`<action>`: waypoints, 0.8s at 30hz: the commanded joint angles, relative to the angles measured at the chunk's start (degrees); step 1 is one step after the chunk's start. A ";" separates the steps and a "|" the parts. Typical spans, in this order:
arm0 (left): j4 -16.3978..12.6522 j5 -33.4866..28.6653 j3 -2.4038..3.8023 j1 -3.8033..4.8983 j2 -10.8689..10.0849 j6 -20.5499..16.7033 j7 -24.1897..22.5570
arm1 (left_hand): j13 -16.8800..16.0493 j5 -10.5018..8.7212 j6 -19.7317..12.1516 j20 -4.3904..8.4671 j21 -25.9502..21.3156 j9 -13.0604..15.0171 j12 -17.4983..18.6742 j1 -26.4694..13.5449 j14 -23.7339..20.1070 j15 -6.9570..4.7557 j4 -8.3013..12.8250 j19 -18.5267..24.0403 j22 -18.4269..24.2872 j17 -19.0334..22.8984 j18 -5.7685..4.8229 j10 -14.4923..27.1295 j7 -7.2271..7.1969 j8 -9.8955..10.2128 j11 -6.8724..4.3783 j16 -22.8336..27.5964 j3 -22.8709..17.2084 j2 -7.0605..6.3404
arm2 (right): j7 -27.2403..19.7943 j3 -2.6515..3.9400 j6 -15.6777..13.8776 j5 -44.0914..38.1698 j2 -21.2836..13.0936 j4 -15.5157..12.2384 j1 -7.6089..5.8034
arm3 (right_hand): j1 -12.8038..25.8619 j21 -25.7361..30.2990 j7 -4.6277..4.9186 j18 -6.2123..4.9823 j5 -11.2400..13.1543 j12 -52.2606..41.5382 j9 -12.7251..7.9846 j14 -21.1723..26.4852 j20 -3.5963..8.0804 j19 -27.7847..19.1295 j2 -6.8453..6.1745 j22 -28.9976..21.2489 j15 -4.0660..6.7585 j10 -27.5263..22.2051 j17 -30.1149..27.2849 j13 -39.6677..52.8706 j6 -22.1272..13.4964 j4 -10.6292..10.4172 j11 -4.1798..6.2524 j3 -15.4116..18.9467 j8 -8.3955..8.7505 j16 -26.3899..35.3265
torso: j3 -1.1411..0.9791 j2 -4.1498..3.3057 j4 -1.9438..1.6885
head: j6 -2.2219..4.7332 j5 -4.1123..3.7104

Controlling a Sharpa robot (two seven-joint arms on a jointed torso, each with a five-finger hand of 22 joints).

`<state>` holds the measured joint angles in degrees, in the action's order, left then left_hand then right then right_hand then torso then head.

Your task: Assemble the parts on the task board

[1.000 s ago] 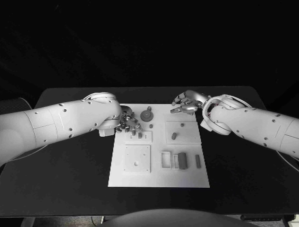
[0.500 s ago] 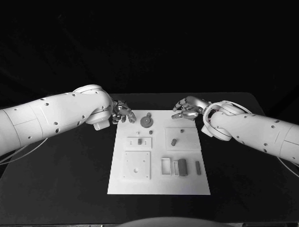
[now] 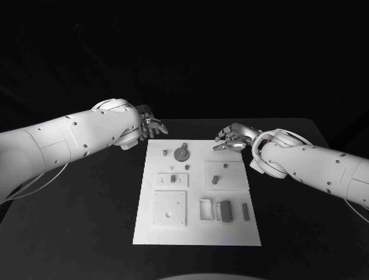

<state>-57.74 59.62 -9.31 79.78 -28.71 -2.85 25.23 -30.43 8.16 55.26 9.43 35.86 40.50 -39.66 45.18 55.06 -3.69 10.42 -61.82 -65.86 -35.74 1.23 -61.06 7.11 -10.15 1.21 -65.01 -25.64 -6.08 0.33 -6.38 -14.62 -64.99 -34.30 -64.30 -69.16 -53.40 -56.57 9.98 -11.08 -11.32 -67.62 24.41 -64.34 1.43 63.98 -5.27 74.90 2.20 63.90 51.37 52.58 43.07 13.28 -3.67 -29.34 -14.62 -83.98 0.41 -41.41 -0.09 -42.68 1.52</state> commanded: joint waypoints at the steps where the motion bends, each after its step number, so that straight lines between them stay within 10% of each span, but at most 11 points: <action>1: 2.15 0.98 -0.60 -0.05 1.39 0.51 -1.08 | 0.70 -0.09 0.78 -0.35 -0.42 -0.31 0.82 -0.64 0.11 0.26 -0.36 -0.28 0.16 0.20 3.40 -0.45 0.02 -0.10 0.10 0.21 0.39 0.32 | -0.38 0.01 0.68 -0.27 0.09 -0.01 0.02 | 0.55 0.19 0.33 -3.92 -0.29 -0.37 -0.05 0.09 0.36 -0.17 0.05 0.53 0.23 -0.48 -0.05 -0.09 0.05 -0.32 -0.05 0.08 -0.24 -0.29 | 0.03 -0.06 0.13 | 0.08 0.11; 17: 6.58 5.69 -1.81 -1.17 4.49 5.64 0.59 | 2.14 -0.40 4.16 0.66 0.53 -1.37 2.53 -3.52 2.21 -1.13 -3.14 -2.96 -1.66 -0.59 3.97 -4.99 -1.12 -1.56 -1.12 -2.20 2.30 -0.02 | -0.33 0.01 0.30 -0.27 0.22 -0.15 0.01 | 0.57 0.19 0.33 -3.91 -0.28 -0.39 -0.06 0.09 0.36 -0.17 0.03 0.54 0.23 -0.48 -0.06 -0.10 0.03 -0.31 -0.05 0.10 -0.23 -0.29 | -0.04 0.01 0.00 | -0.18 0.23; 24: 7.17 6.43 -3.39 -1.25 5.21 6.99 1.11 | 1.94 -1.30 4.50 0.93 0.74 -1.55 2.40 -4.09 2.28 -1.38 -3.99 -3.12 -2.16 -0.80 3.98 -5.32 -1.30 -1.74 -1.32 -2.62 2.33 0.53 | -0.26 0.01 0.18 -0.27 0.33 -0.16 0.01 | 0.57 0.19 0.34 -3.91 -0.28 -0.39 -0.07 0.09 0.37 -0.16 0.02 0.54 0.23 -0.48 -0.06 -0.10 0.02 -0.30 -0.05 0.10 -0.24 -0.30 | 0.03 0.03 0.01 | -0.21 0.29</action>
<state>-50.67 64.82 -12.65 78.54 -23.83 1.54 25.80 -28.44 7.04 59.36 10.34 36.37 39.02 -36.98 41.45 57.03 -5.01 6.74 -64.63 -67.95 -36.47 1.36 -65.96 5.83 -11.71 -0.15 -67.41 -23.39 -5.58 0.35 -6.38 -14.66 -64.99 -34.02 -64.37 -69.16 -53.40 -56.57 9.82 -11.08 -11.32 -67.62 24.41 -64.34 1.40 63.97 -5.27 74.91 2.21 63.91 51.37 52.54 43.00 13.28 -3.66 -29.34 -14.62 -83.98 0.39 -41.42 -0.08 -42.91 1.75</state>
